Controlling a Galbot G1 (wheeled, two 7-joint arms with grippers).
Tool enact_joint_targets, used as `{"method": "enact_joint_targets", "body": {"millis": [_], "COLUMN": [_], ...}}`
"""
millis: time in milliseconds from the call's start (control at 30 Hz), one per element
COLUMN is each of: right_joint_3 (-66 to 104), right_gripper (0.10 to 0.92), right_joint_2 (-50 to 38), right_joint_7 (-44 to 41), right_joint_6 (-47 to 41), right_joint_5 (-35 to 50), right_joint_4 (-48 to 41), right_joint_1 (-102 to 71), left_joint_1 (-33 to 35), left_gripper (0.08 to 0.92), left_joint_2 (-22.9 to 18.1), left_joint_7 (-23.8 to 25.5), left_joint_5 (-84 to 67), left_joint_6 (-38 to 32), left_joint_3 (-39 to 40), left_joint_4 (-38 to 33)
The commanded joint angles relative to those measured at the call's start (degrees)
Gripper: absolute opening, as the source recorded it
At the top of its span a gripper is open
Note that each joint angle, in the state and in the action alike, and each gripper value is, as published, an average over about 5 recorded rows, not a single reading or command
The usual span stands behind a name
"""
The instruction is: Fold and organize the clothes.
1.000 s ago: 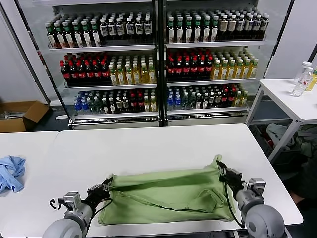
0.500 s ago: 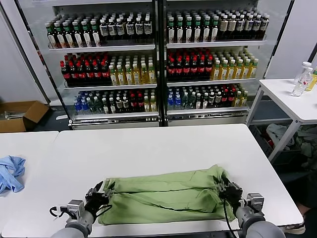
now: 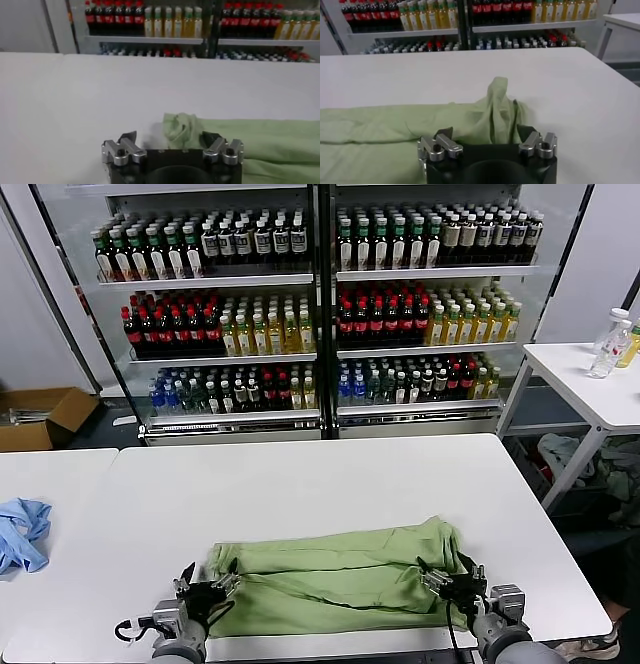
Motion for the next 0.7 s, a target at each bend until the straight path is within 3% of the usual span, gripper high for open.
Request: {"method": "enact_joint_targets", "body": {"millis": [33,433,567,700], "right_joint_3": [0.0,0.3,0.0,-0.6], "right_gripper": [0.822,0.823,0.823,0.823], "right_joint_2": [0.0,-0.6,-0.6,-0.8], "right_joint_7": [0.3,1.7,1.9,1.7], "right_joint_6": [-0.1,1.4,1.7,2.2], "right_joint_5": [-0.5,0.9,1.3,1.6], "right_joint_4": [0.4,0.2,-0.2,-0.4], "right_joint_1": [-0.6,0.3,0.8,1.6], "left_joint_1": [1.6,2.7,2.0,0.1], "left_gripper": [0.727,0.363,0.233,0.128], "left_joint_2": [-3.2,-2.1,0.4,4.7], "left_joint_7": [-2.2,5.0,6.5,7.7], "left_joint_5": [0.3,-10.8,-11.3,-13.1], "left_joint_6": [-2.4,-5.0,-5.6,-5.2], "left_joint_3": [1.3,-1.6,-4.9,-13.9], "left_joint_4": [2.0,0.2,-1.2,-1.8]}}
